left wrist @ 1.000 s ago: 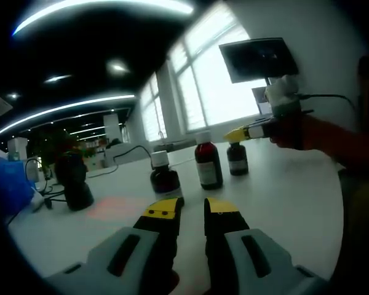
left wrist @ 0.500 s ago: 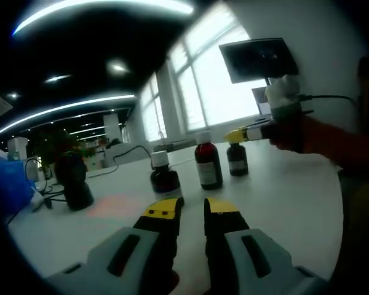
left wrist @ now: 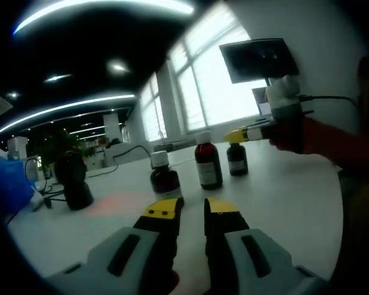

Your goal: Rotate the medicine bottle to make it face forward pick up the medicine bottle inspect the drug traceability code place the medicine on the table

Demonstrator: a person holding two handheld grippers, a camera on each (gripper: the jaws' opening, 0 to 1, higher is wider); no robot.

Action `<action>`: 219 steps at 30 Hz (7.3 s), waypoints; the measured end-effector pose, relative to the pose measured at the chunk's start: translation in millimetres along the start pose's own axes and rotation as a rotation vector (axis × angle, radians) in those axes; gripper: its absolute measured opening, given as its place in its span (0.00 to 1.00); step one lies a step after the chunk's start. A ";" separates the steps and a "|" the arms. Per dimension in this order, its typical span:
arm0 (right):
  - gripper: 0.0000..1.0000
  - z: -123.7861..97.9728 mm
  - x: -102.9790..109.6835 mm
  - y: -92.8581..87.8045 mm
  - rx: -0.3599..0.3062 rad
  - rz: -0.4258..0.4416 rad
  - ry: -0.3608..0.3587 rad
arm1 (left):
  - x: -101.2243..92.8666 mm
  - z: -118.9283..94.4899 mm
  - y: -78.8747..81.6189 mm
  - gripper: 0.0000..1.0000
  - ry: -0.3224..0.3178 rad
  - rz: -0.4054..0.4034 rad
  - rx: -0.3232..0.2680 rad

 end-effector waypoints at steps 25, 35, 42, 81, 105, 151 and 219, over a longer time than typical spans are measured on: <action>0.22 -1.3 -9.9 3.3 -0.014 0.034 0.196 | 0.4 0.0 -0.5 0.08 0.001 0.003 0.003; 0.20 5.4 -18.2 4.3 0.003 0.069 0.325 | 0.1 -0.1 -0.3 0.08 0.001 0.003 0.004; 0.19 8.0 -17.5 1.0 0.028 0.028 0.365 | 0.4 0.2 -0.7 0.08 0.000 0.003 0.004; 0.16 0.6 -0.7 1.5 0.039 0.033 0.145 | 0.6 0.0 -1.0 0.08 0.001 0.004 0.004; 0.16 2.8 4.2 0.7 0.022 0.025 -0.021 | 0.0 0.2 -1.0 0.08 0.000 0.010 0.005; 0.18 10.9 -22.7 2.8 0.002 0.002 0.317 | 0.5 0.3 -1.3 0.10 0.005 0.010 0.010; 0.16 0.4 4.1 4.6 0.025 -0.024 -0.057 | 0.2 1.1 -1.2 0.11 -0.003 0.004 0.012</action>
Point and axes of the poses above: the point that each gripper's makers call its tool centre point, and the gripper's own axes: z roughly forward along the fingers, x roughly to its left, y roughly out of its top, the point moved 9 cm from there along -z, roughly backward along the fingers, and after that the axes turned 1 degree about x, right-handed, at the moved point
